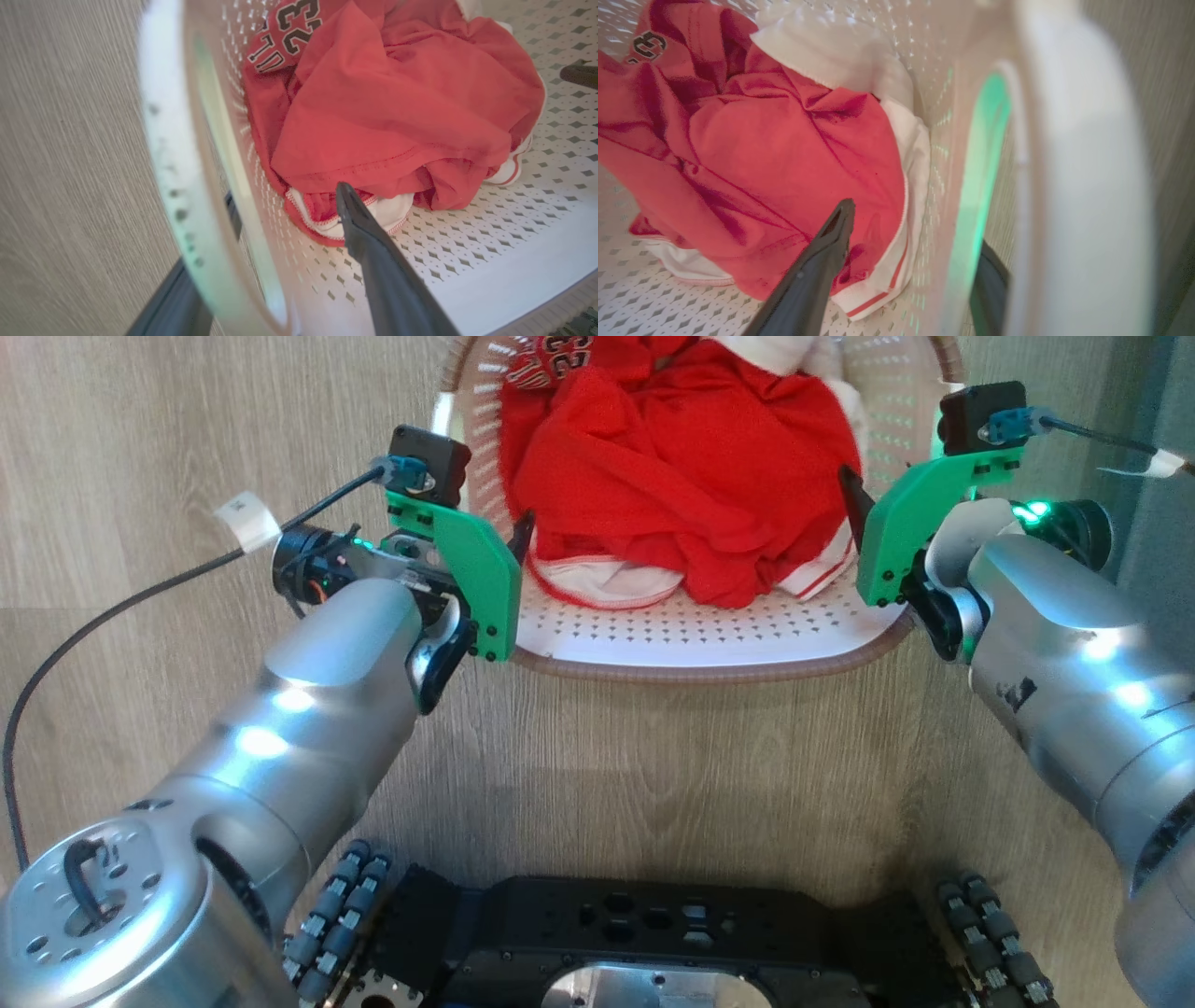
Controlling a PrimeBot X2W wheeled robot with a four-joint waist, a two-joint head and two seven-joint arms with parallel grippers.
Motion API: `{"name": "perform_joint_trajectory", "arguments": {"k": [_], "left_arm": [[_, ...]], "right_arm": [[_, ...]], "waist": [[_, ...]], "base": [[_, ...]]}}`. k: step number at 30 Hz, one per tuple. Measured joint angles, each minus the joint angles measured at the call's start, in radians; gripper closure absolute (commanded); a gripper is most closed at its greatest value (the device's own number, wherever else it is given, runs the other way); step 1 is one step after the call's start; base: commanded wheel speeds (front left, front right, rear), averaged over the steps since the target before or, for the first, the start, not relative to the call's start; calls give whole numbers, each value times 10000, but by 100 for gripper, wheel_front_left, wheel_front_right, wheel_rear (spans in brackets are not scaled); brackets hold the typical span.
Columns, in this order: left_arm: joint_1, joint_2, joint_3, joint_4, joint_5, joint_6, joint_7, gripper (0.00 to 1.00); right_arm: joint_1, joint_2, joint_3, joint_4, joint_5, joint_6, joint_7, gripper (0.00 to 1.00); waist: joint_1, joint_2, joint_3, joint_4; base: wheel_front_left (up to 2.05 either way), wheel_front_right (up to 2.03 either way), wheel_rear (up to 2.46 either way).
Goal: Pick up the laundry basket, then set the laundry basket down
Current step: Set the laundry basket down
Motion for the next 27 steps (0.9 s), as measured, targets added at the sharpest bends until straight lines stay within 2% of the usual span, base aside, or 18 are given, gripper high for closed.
{"name": "perform_joint_trajectory", "arguments": {"k": [3, 12, 19, 27], "left_arm": [[-4, -31, -2, 40, 0, 228, -8, 0], [136, -42, -8, 192, 0, 466, -163, 0], [867, -42, -23, 328, -13, 504, -466, 0], [1856, -42, -31, 759, -15, 546, -1005, 0]], "right_arm": [[3, 0, 0, 58, 50, 0, -65, 0], [222, 63, -69, 332, 374, 0, 236, 0], [940, 274, -364, 364, 928, 0, 376, 0], [1924, 349, -322, 320, 1116, 0, 437, 0]], "waist": [[0, 0, -50, 16], [0, 1, -781, 43], [-1, 1, -1704, 24], [-1, 1, -3413, -99]], "base": [[0, 0, 0], [0, 0, 0], [0, 0, 0], [0, 0, 0]]}}
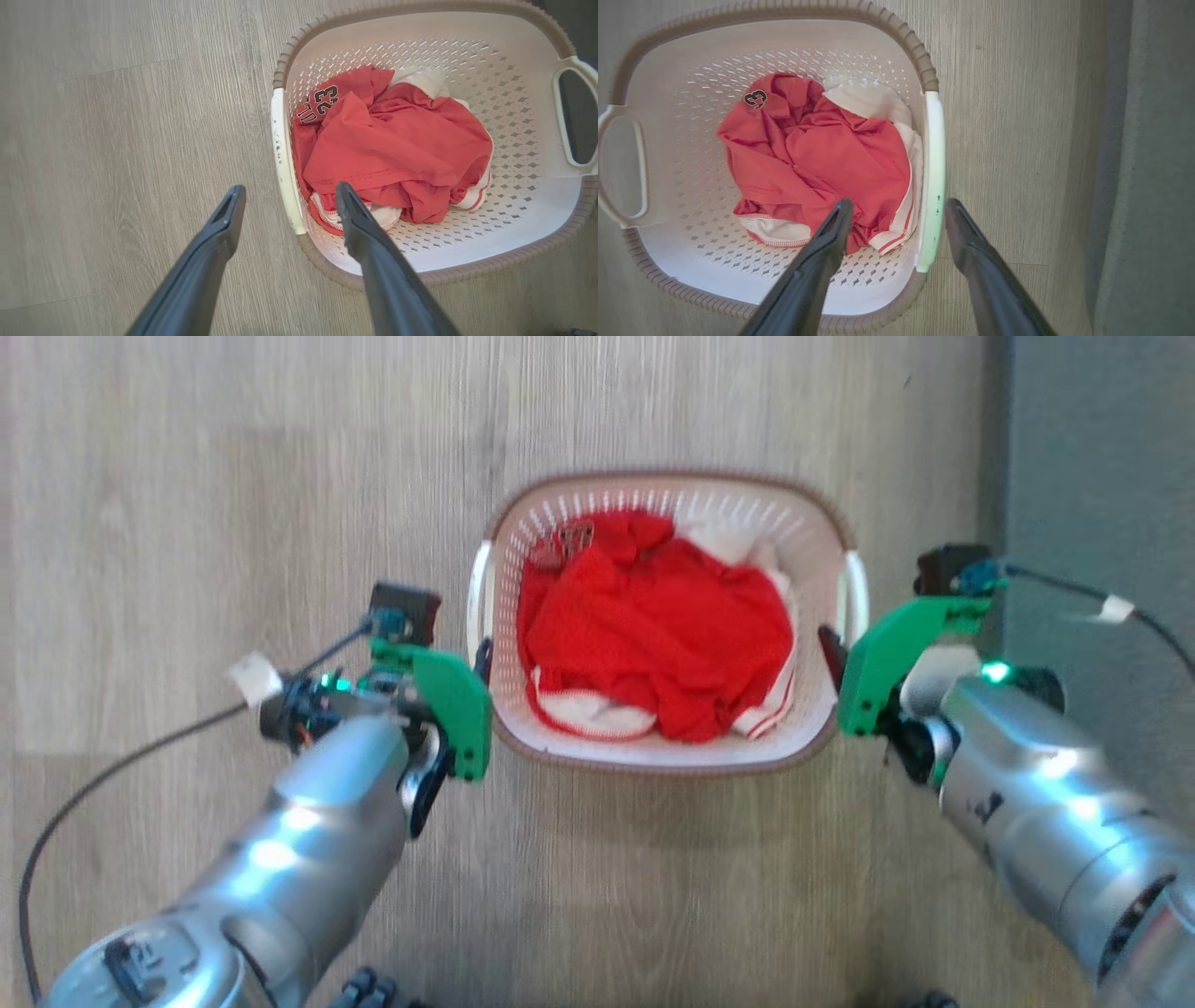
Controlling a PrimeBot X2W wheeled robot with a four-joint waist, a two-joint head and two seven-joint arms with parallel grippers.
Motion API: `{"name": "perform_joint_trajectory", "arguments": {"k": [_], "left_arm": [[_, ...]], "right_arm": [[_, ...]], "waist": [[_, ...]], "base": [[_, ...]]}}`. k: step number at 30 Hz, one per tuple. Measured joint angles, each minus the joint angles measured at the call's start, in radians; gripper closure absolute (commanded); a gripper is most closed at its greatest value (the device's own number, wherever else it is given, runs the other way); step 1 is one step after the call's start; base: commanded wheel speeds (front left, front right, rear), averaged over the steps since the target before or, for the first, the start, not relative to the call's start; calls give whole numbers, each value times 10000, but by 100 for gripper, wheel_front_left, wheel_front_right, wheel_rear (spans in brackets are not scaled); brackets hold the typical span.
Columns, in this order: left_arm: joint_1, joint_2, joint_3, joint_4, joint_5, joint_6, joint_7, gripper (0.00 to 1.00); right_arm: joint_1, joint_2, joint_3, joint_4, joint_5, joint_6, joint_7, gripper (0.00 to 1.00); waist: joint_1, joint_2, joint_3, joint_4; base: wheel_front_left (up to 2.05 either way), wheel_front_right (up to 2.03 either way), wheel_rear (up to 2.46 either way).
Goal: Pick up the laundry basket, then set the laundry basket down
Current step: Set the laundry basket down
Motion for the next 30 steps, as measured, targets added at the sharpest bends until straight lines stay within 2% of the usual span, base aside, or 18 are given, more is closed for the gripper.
{"name": "perform_joint_trajectory", "arguments": {"k": [4, 12, 14, 17, 20, 24, 27, 30], "left_arm": [[659, 2, -6, 109, 0, -58, -159, 0], [1595, 6, 56, 105, 2, -65, -416, 0], [1671, 33, 414, -107, 100, -33, -416, 0], [1670, 276, 1465, -1104, 658, 424, -420, 0], [1967, 765, 2970, -2619, 1699, 938, -428, 0], [3556, 1164, 5248, -4964, 3476, 1507, -445, 0], [5126, 1152, 6932, -6650, 4809, 1705, -454, 0], [6407, 1011, 8226, -8040, 6113, 1689, -456, 0]], "right_arm": [[538, 23, 107, -144, -2, 0, -134, 0], [1356, -161, 150, -698, -6, 0, -1126, 0], [1503, -278, 69, -888, -6, 0, -1406, 0], [1658, -504, -268, -1135, -119, 0, -1630, 0], [1657, -809, -1620, -1841, -779, 0, -1647, 0], [1966, -1200, -4297, -3321, -2673, 0, -1653, 0], [3328, -1007, -6700, -4686, -3689, 0, -1653, 0], [5131, -644, -8217, -5877, -5396, 0, -1651, 0]], "waist": [[0, 0, -972, -93], [-1, 0, -2854, -240], [-1, 0, -3287, -252], [-1, 0, -3886, -247], [-1, 0, -4408, -238], [-1, 0, -4958, -212], [-1, 0, -5344, -181], [-1, 0, -5705, -168]], "base": [[0, 0, 0], [0, 0, 0], [0, 0, 0], [0, 0, 0], [0, 0, 0], [0, 0, 0], [0, 0, 0], [0, 0, 0]]}}
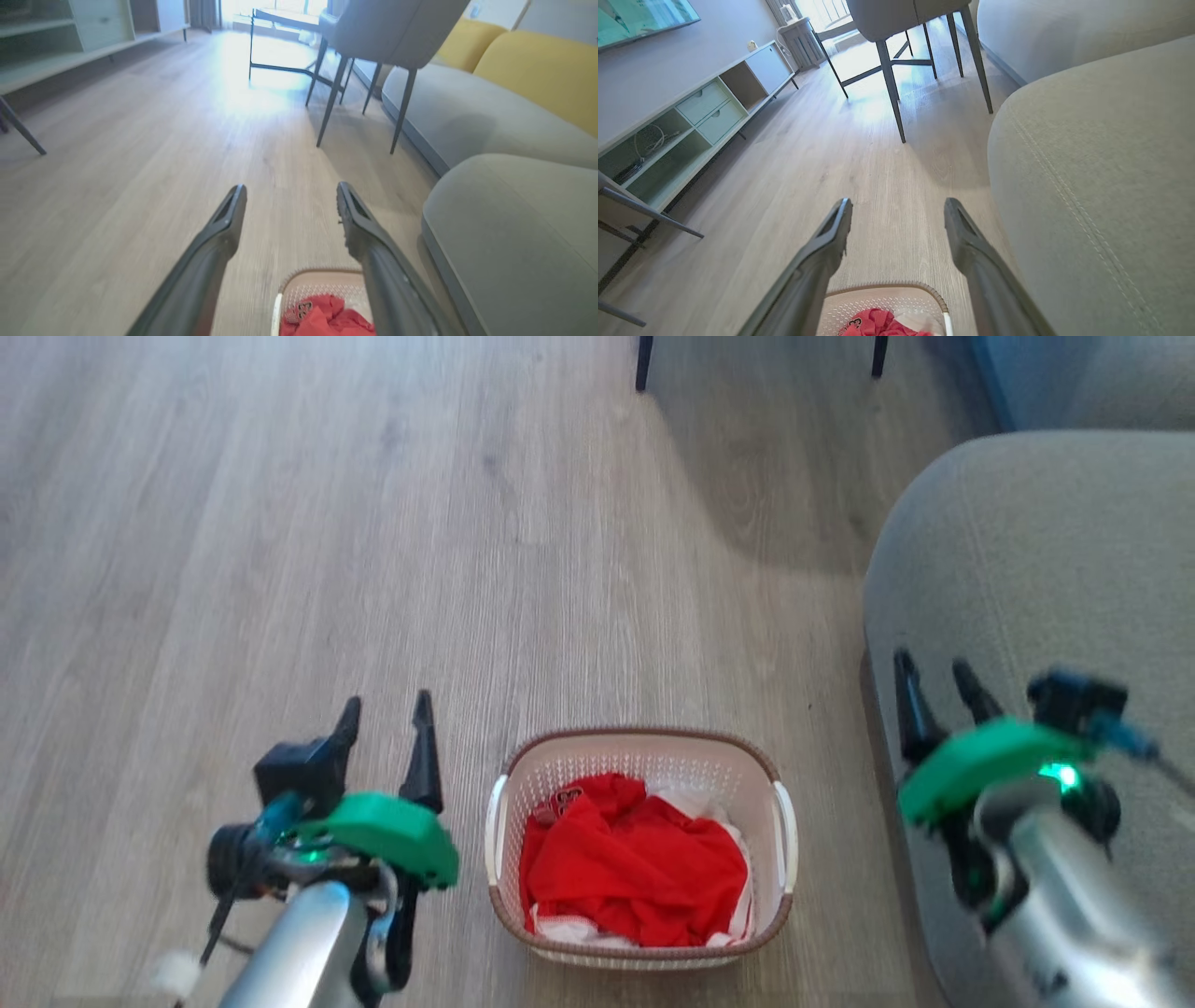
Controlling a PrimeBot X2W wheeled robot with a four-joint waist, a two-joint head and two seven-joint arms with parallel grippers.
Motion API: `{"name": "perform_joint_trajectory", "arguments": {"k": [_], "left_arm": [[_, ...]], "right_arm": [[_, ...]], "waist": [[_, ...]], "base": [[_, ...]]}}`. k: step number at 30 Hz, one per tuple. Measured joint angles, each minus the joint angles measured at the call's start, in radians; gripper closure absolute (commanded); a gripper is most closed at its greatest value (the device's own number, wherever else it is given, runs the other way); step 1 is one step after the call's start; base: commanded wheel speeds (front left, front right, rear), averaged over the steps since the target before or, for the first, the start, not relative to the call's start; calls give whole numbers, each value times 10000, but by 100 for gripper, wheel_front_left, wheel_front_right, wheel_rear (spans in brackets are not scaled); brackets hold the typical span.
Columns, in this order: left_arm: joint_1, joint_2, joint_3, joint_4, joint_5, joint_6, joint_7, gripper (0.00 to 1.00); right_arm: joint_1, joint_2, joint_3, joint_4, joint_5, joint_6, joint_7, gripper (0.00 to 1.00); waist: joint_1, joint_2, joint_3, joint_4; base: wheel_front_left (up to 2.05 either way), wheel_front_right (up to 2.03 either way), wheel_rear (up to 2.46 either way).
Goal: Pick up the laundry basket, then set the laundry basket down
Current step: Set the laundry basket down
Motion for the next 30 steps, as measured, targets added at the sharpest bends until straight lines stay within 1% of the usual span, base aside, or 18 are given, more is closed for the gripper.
{"name": "perform_joint_trajectory", "arguments": {"k": [4, 6, 9, 11, 13, 15, 19, 21, 25, 30], "left_arm": [[1098, -382, 1248, -1578, 1490, -326, -2, 0], [1452, -593, 1628, -2201, 2010, -577, -15, 0], [1868, -744, 1900, -2734, 2669, -903, -17, 0], [2125, -771, 1958, -2803, 2794, -1158, -33, 0], [2377, -784, 2019, -2794, 2809, -1381, -33, 0], [2549, -786, 2107, -2792, 2940, -1494, -33, 0], [2627, -786, 2088, -2964, 2959, -1544, -33, 0], [2643, -788, 2100, -3060, 2844, -1544, -33, 0], [2852, -788, 2105, -3187, 2888, -1645, -33, 0], [2995, -788, 2128, -3208, 2951, -1666, -33, 0]], "right_arm": [[1614, 616, -1421, -1674, -2322, 0, 0, 0], [2064, 917, -1808, -2546, -3221, 0, -2, 0], [2746, 1315, -2119, -3697, -4184, 0, -2, 0], [3212, 1534, -2424, -4282, -4399, 0, -2, 0], [3632, 1561, -2564, -4707, -4658, 0, -2, 0], [3947, 1582, -2617, -4997, -4805, 0, -2, 0], [4265, 1720, -2769, -5133, -4920, 0, -2, 0], [4373, 1728, -2840, -5056, -4870, 0, -2, 0], [4518, 1735, -2855, -5003, -4725, 0, -2, 0], [4517, 1749, -2886, -4989, -4711, 0, -2, 0]], "waist": [[0, 0, -373, 23], [0, 0, -479, 45], [0, 0, -561, 92], [0, 0, -603, 111], [0, 0, -646, 123], [0, 0, -680, 123], [0, 0, -715, 93], [1, 0, -748, 87], [1, 0, -788, 72], [1, 0, -763, 45]], "base": [[0, 0, 0], [0, 0, 0], [0, 0, 0], [0, 0, 0], [0, 0, 0], [0, 0, 0], [0, 0, 0], [0, 0, 0], [0, 0, 0], [0, 0, 0]]}}
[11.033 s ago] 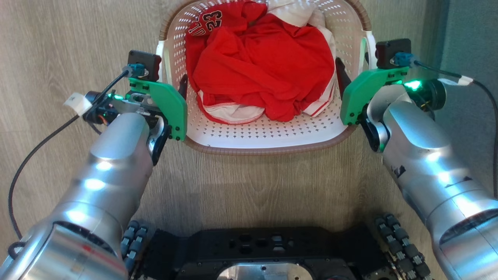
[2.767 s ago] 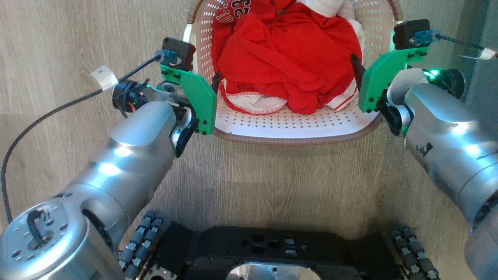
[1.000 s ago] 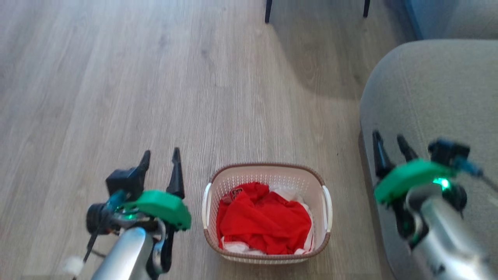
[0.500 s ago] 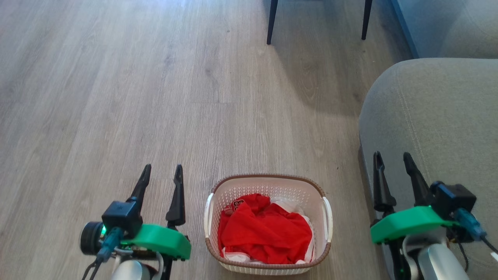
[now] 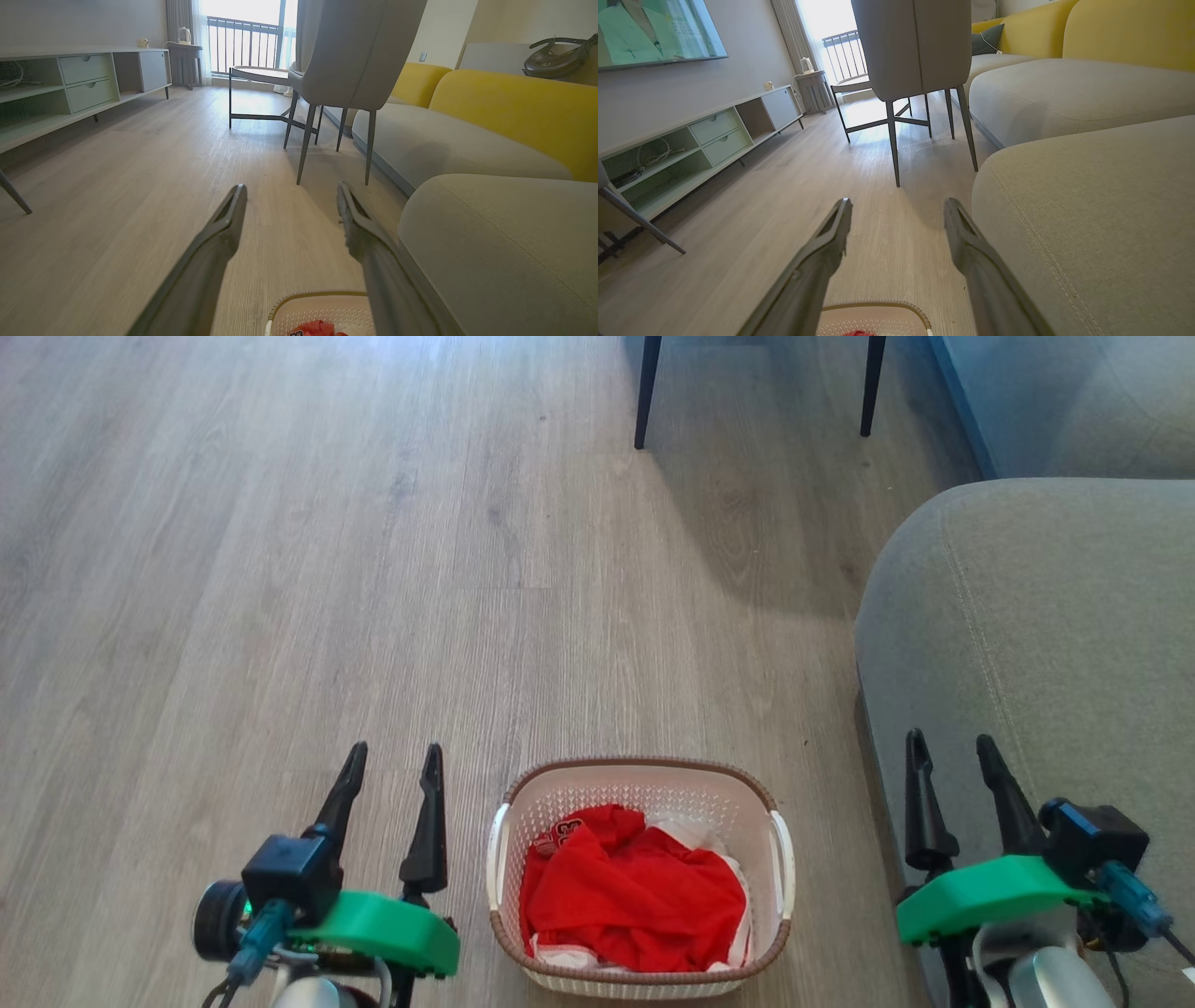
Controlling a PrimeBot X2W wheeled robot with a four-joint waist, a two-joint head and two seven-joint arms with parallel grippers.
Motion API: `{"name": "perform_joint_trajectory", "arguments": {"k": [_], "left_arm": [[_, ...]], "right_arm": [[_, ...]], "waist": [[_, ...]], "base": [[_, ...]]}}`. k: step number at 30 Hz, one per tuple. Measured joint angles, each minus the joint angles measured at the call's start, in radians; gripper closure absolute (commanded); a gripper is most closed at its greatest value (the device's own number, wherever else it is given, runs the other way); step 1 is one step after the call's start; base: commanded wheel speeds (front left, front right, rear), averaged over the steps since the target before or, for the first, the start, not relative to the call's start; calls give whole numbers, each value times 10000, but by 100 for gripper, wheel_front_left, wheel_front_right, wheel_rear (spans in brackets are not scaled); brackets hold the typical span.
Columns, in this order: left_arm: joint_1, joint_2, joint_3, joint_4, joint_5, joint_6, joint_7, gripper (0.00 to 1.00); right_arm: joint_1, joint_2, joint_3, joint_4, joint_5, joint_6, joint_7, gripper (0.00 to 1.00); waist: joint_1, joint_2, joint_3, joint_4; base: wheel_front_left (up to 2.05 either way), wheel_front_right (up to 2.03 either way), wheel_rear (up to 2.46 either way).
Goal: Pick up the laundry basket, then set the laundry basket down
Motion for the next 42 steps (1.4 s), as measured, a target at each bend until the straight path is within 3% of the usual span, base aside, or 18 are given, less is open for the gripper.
{"name": "perform_joint_trajectory", "arguments": {"k": [42], "left_arm": [[-1, 0, 56, 48, -259, -173, 0, 0]], "right_arm": [[-9, 17, 46, 77, -107, 0, 0, 0]], "waist": [[1, 0, 79, -40]], "base": [[0, 0, 0]]}}
